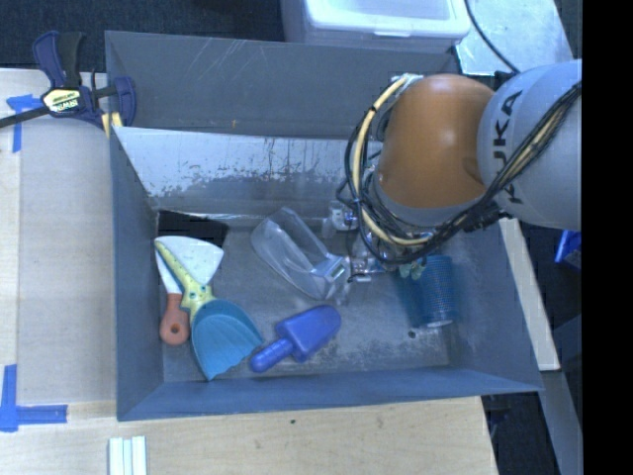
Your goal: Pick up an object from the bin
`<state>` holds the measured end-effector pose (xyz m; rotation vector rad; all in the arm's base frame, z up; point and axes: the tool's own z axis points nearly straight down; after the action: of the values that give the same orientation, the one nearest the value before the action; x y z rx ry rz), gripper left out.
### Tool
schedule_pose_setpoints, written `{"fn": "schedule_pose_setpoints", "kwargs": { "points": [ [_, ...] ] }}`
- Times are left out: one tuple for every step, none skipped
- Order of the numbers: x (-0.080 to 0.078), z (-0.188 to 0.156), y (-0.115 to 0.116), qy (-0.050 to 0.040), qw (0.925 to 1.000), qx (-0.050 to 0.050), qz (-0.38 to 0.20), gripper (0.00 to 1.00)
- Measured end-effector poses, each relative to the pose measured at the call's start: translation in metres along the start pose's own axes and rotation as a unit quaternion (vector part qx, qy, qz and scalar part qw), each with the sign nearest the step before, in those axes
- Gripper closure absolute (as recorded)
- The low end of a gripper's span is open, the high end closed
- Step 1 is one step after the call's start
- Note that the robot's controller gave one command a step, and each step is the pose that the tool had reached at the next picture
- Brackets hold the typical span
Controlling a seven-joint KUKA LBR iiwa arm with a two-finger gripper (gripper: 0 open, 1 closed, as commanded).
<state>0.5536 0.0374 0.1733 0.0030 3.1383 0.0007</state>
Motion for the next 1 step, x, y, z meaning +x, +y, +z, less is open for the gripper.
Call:
{"fn": "schedule_pose_setpoints", "kwargs": {
  "points": [
    [-0.0385,0.0443,-0.0460,-0.0030,0.9985,0.000,0.055,0.00]
  ]
}}
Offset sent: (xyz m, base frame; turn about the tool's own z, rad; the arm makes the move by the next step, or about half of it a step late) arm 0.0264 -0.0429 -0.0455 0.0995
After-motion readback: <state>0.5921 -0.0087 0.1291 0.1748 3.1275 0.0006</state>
